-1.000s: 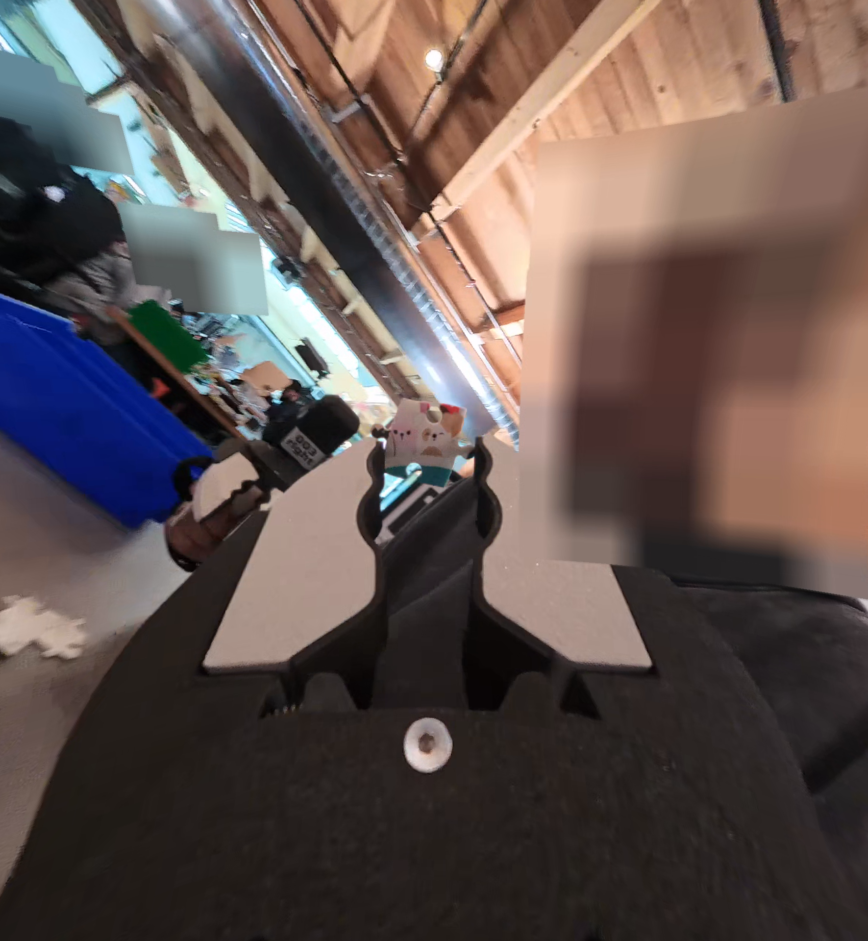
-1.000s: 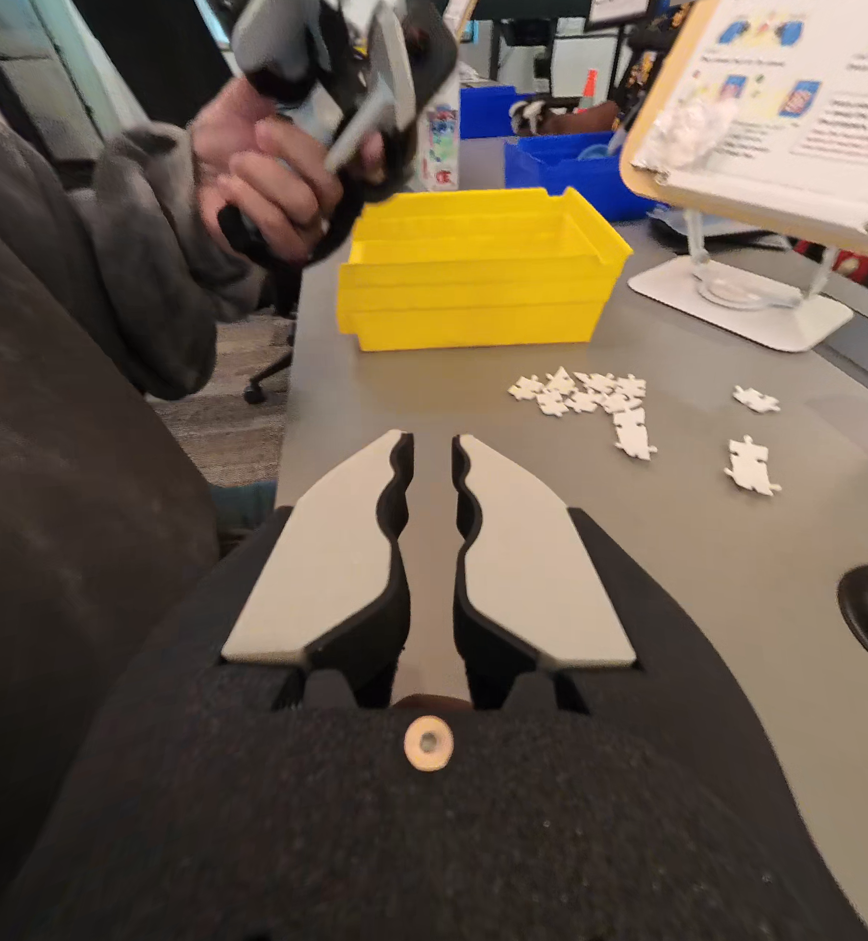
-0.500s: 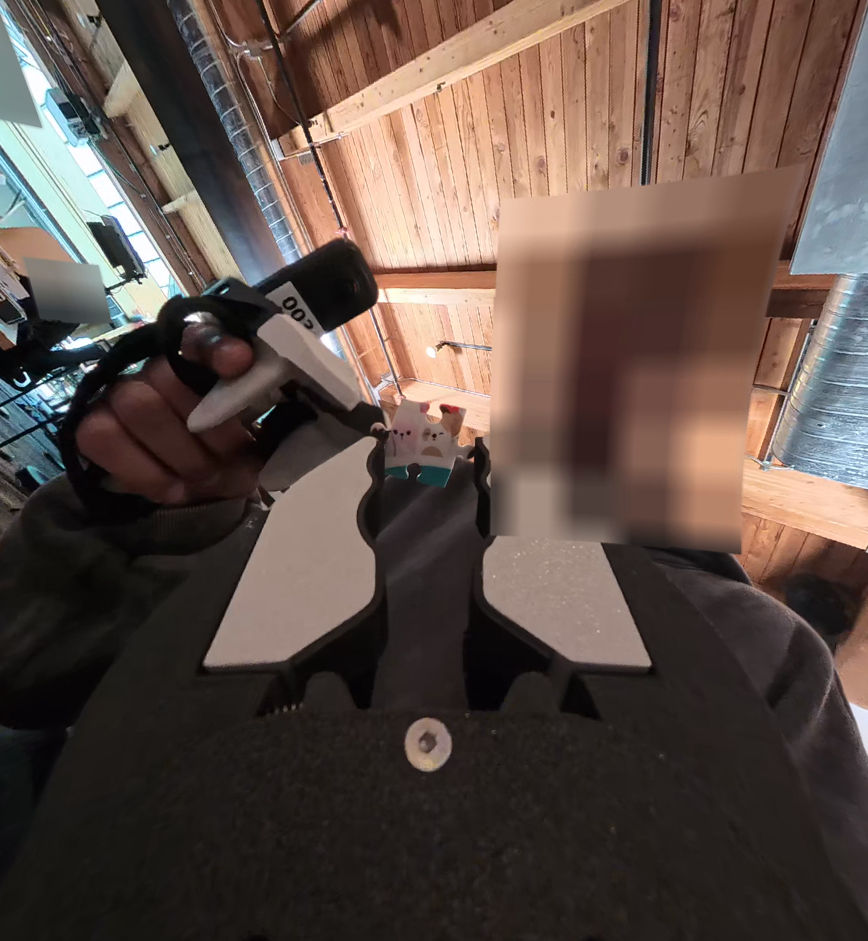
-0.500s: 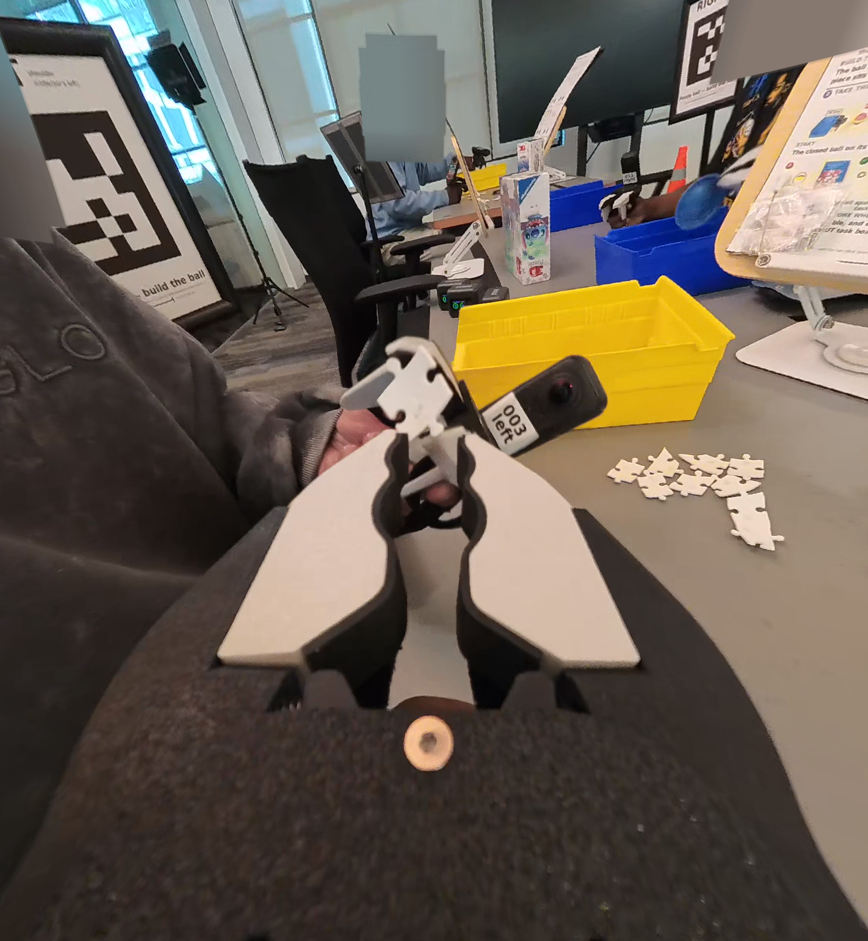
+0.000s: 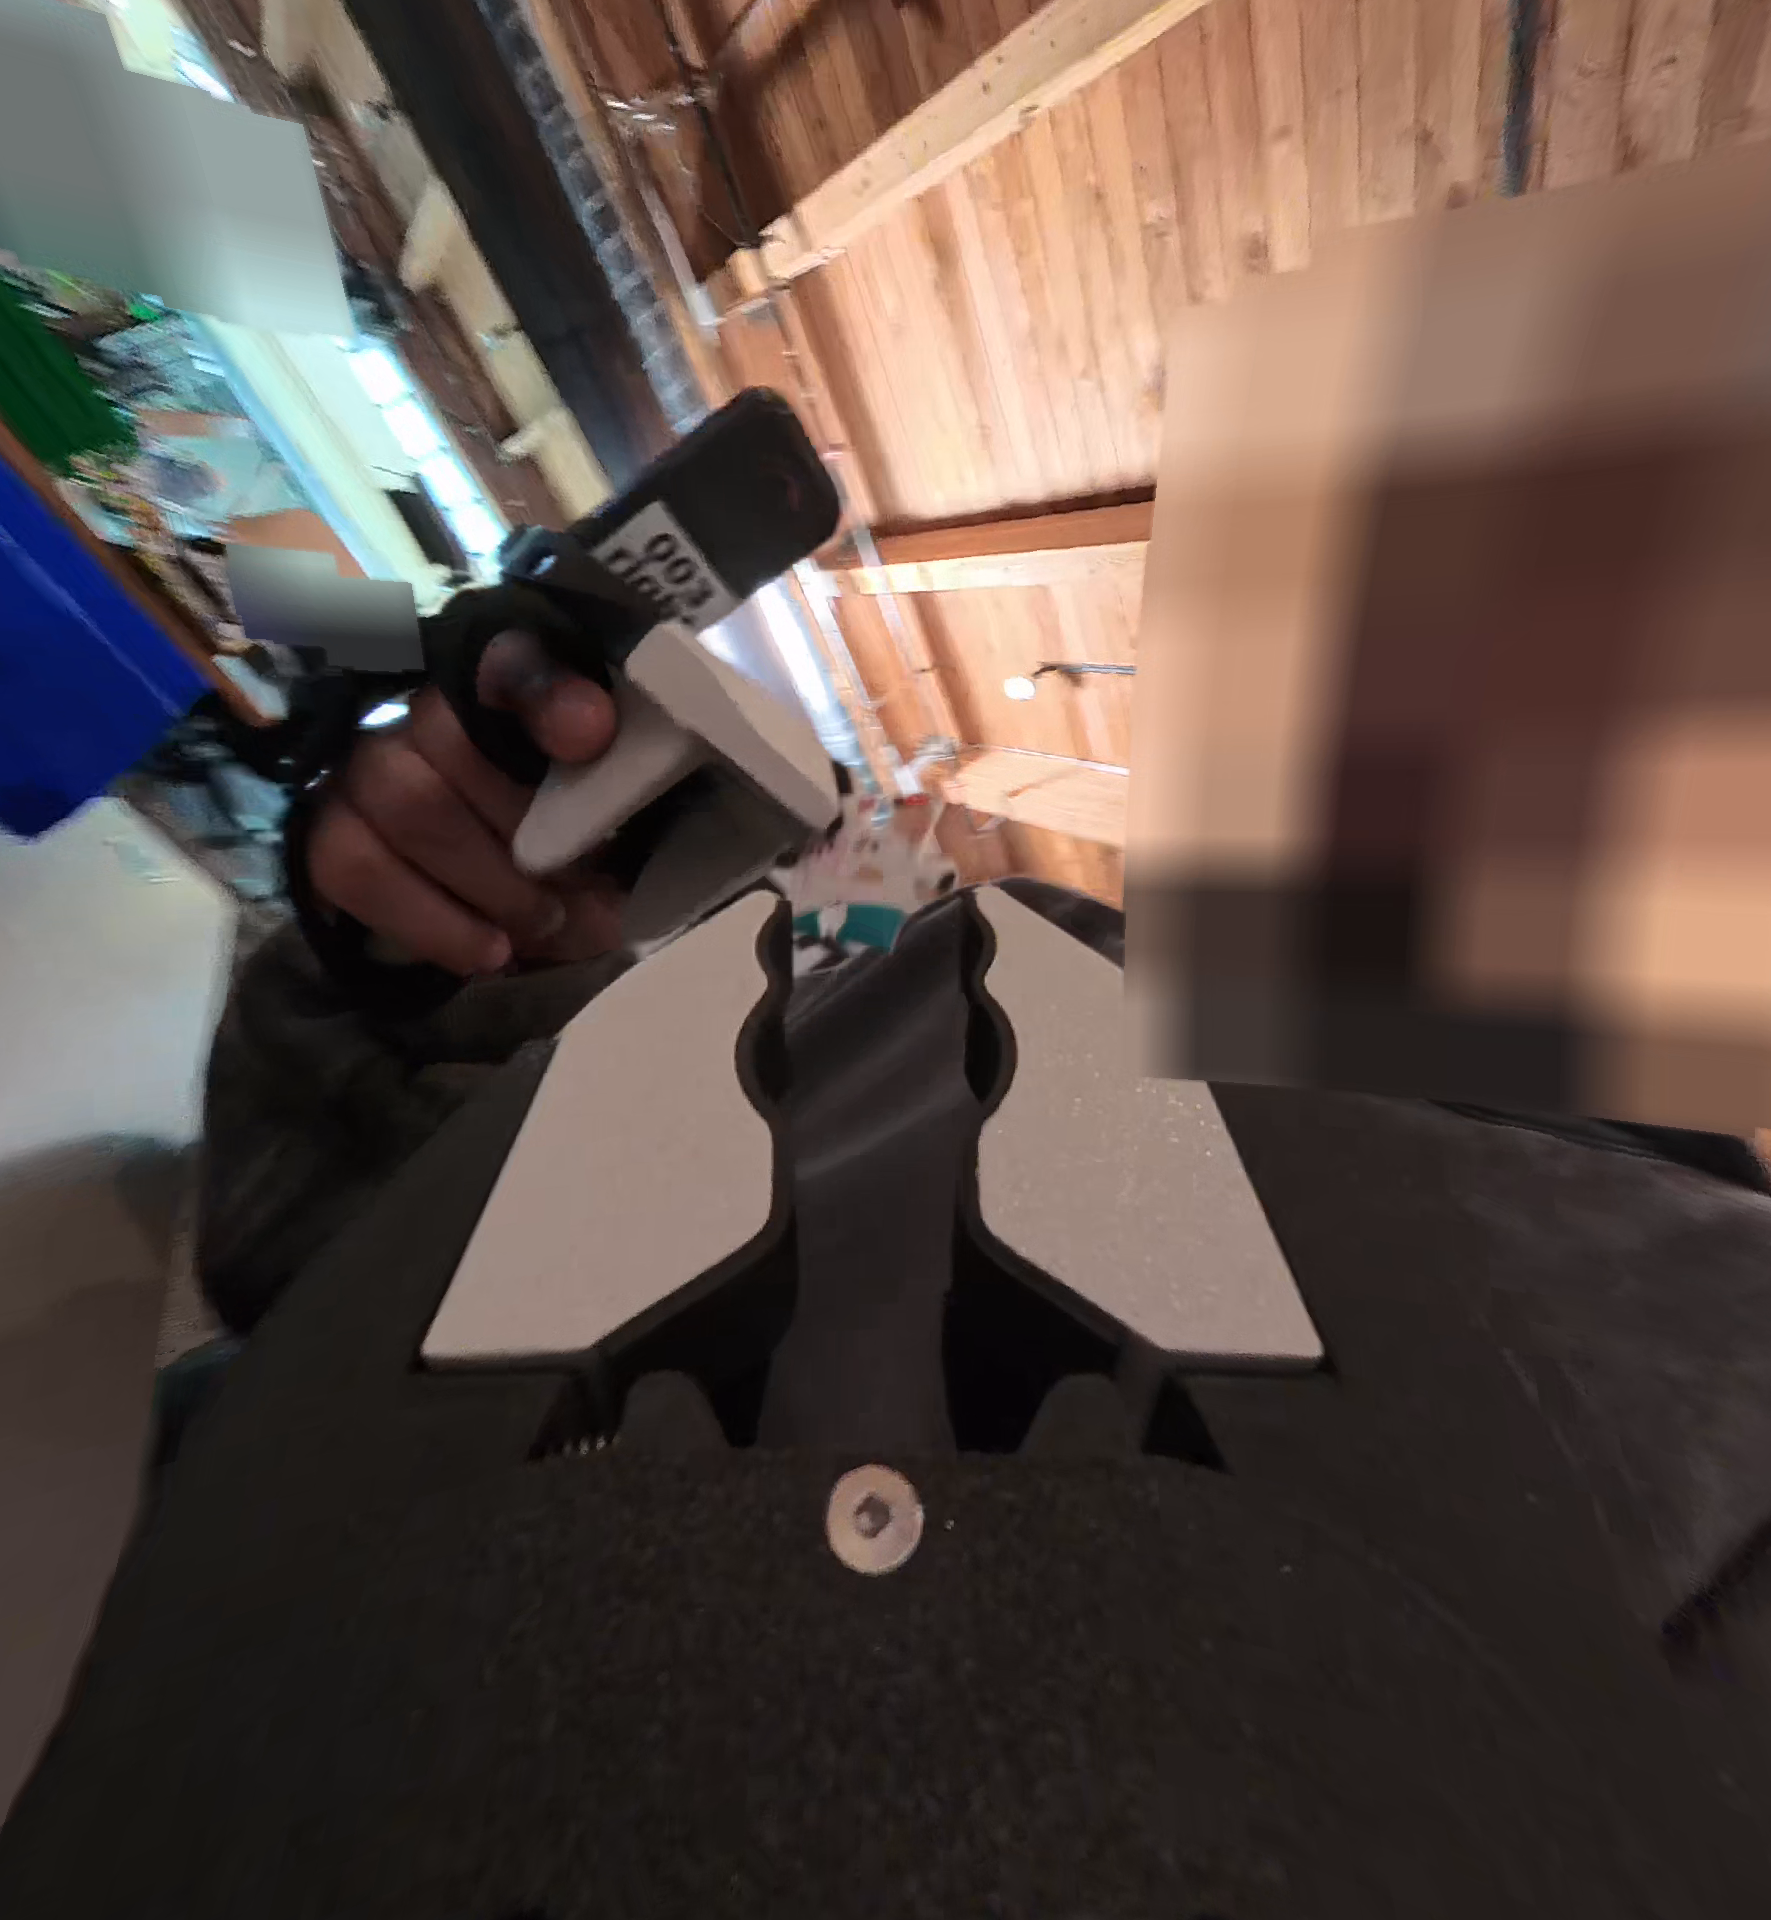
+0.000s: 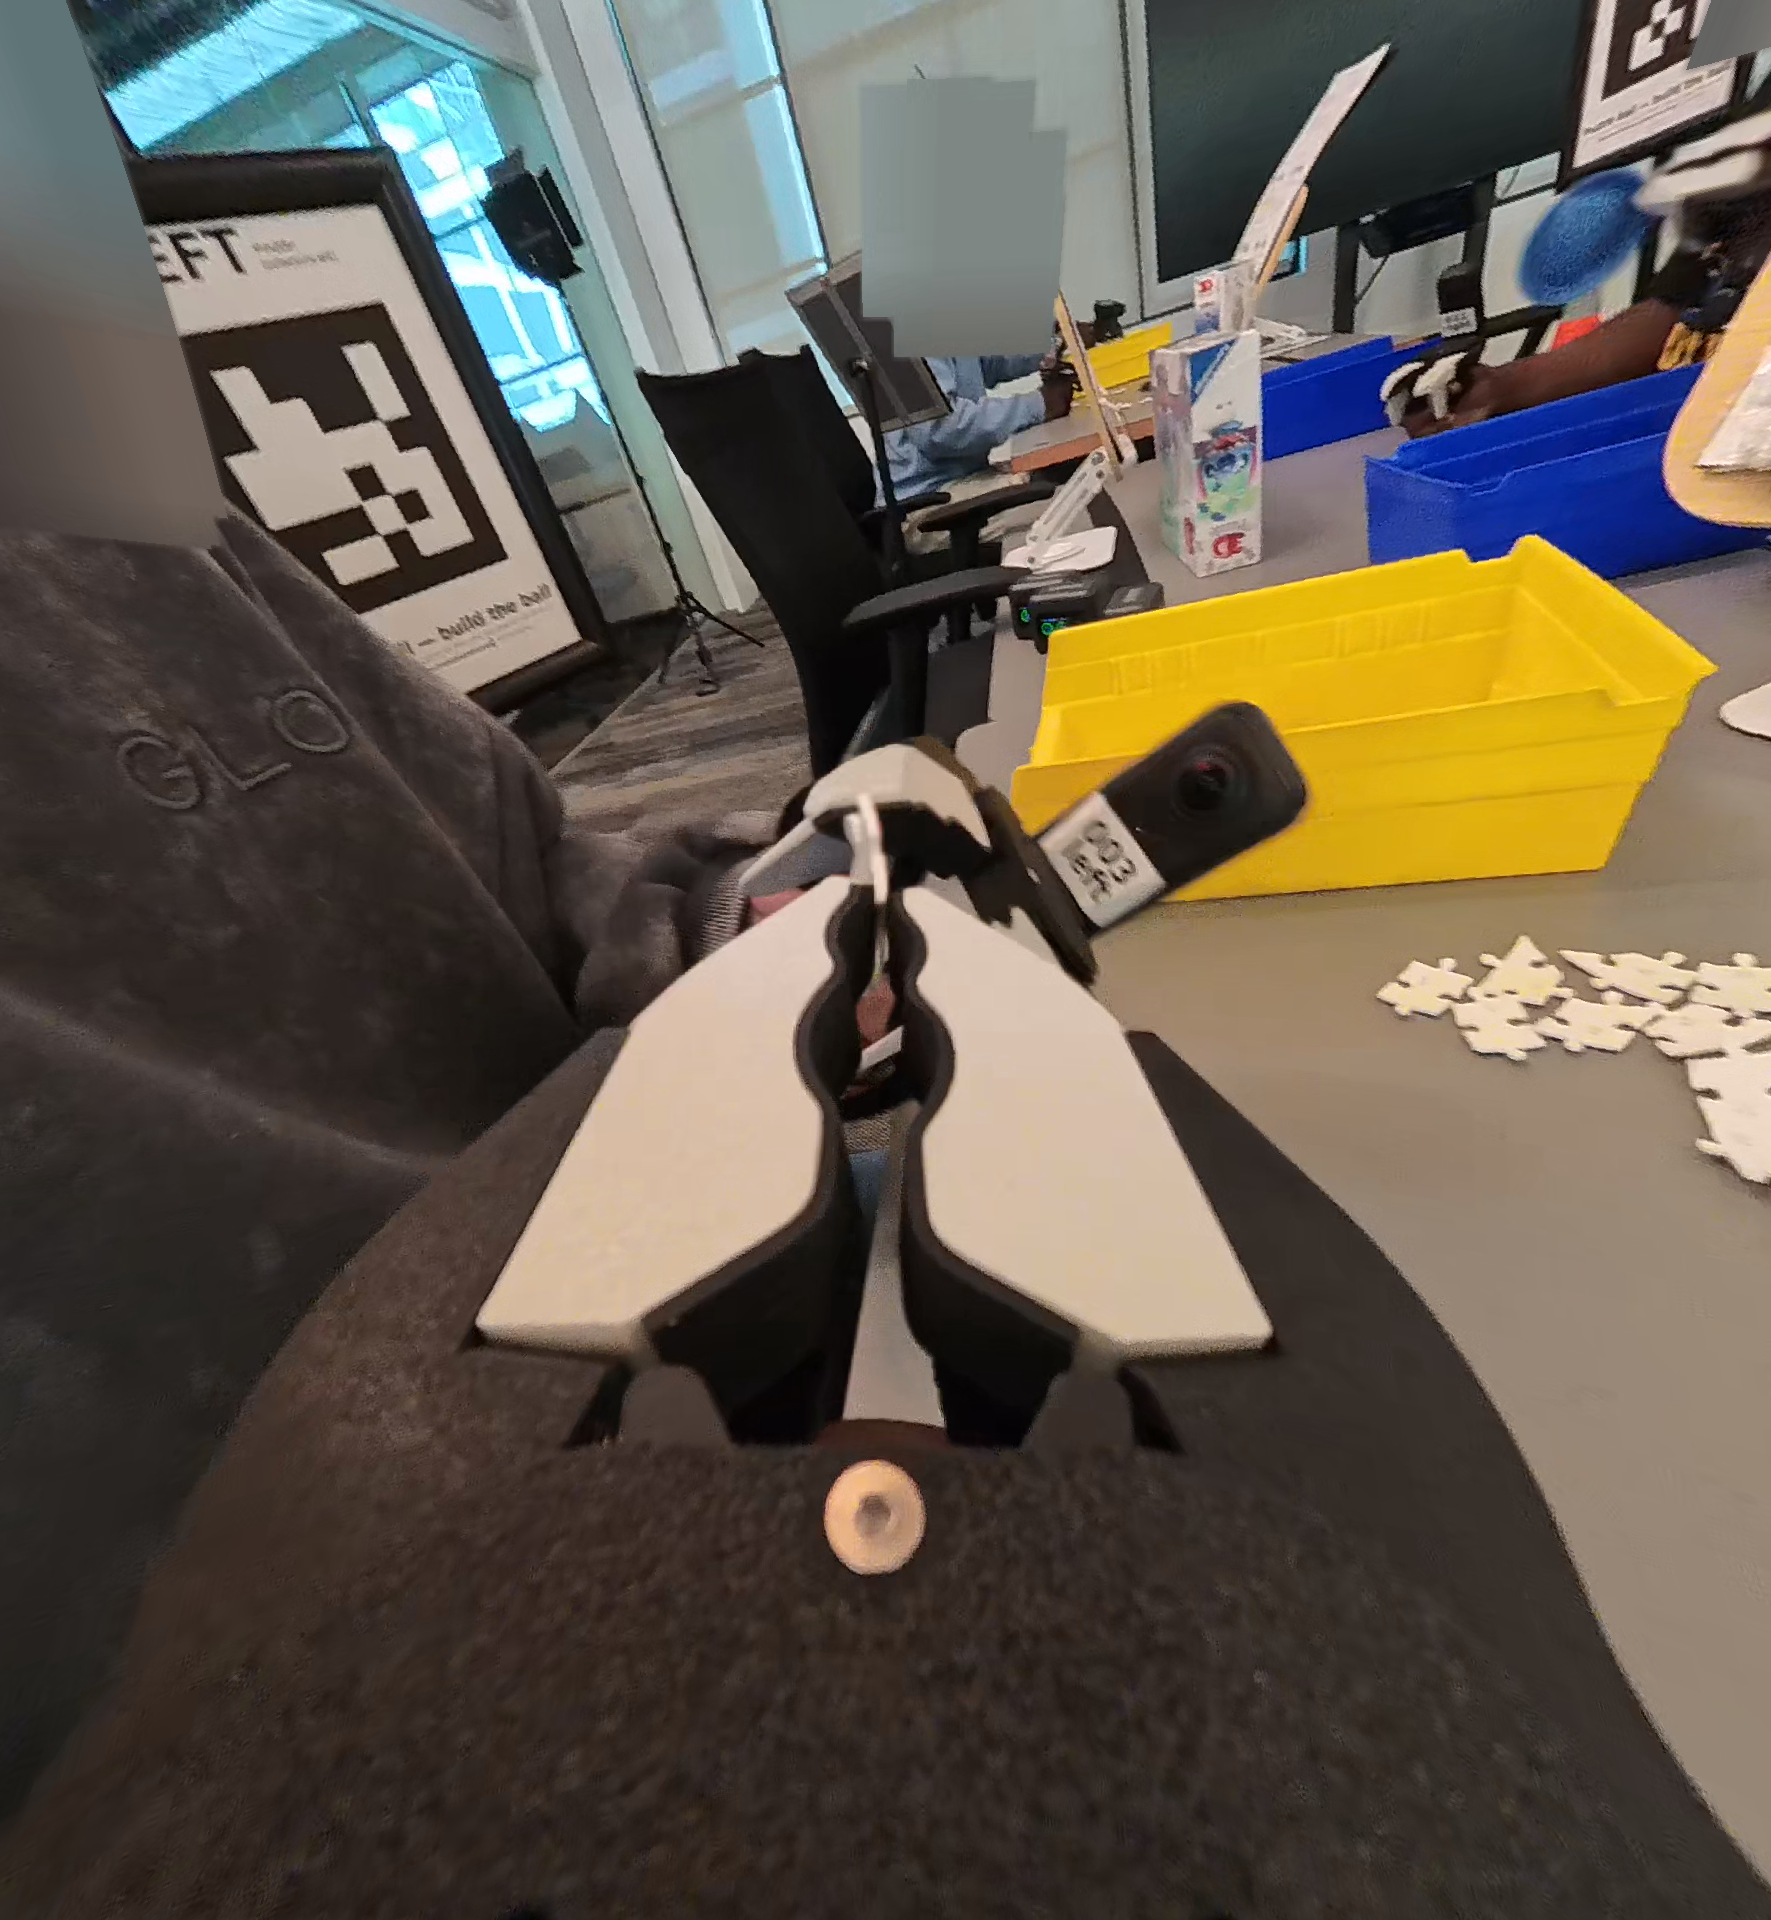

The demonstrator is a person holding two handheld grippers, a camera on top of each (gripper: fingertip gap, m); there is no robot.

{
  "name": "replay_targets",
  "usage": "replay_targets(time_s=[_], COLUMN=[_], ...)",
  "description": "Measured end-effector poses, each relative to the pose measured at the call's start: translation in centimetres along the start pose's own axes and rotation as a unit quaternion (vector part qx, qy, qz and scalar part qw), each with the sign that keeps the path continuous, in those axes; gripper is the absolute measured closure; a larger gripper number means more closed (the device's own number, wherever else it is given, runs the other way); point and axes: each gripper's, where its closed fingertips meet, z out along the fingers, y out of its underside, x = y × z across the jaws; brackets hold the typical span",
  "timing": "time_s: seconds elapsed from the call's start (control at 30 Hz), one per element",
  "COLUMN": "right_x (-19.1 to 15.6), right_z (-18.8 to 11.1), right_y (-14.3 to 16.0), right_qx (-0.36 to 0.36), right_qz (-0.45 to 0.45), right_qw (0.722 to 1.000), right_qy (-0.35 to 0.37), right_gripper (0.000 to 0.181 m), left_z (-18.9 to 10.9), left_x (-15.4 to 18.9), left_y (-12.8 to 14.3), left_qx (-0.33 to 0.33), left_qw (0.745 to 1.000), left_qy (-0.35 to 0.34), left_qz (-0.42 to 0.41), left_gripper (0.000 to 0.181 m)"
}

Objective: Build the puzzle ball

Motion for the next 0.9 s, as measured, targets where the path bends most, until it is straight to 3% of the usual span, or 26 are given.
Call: replay_targets(time_s=[0.03,0.17,0.3,0.43,0.6,0.67,0.77,0.9], right_x=[0.2,2.0,6.8,12.6,17.7,19.2,20.3,20.0], right_z=[0.0,0.1,1.9,7.2,14.5,16.0,17.3,17.4], right_y=[-0.1,-0.5,0.6,4.4,10.0,11.4,12.2,13.6], right_qx=[-0.003,-0.035,-0.125,-0.267,-0.433,-0.473,-0.487,-0.511], right_qz=[-0.005,-0.007,0.01,0.03,0.019,0.009,0.032,0.058], right_qw=[1.0,0.999,0.989,0.96,0.901,0.881,0.873,0.857], right_qy=[0.006,0.029,0.074,0.073,0.013,-0.001,-0.016,-0.035], right_gripper=[0.179,0.179,0.179,0.179,0.179,0.179,0.179,0.179], left_z=[-0.6,-4.5,-8.4,-12.0,-13.3,-13.4,-14.3,-16.4], left_x=[-0.2,-0.9,-1.0,-1.6,-0.4,0.3,0.8,1.0], left_y=[0.2,1.2,3.1,3.3,2.4,2.2,2.1,1.7], left_qx=[-0.002,-0.004,-0.029,-0.04,-0.057,-0.049,-0.041,-0.024], left_qw=[0.999,0.974,0.919,0.838,0.761,0.758,0.762,0.752], left_qy=[-0.033,-0.203,-0.35,-0.472,-0.536,-0.534,-0.536,-0.558], left_qz=[0.021,0.105,0.179,0.269,0.361,0.372,0.36,0.348], left_gripper=[0.151,0.14,0.14,0.14,0.143,0.144,0.144,0.146])
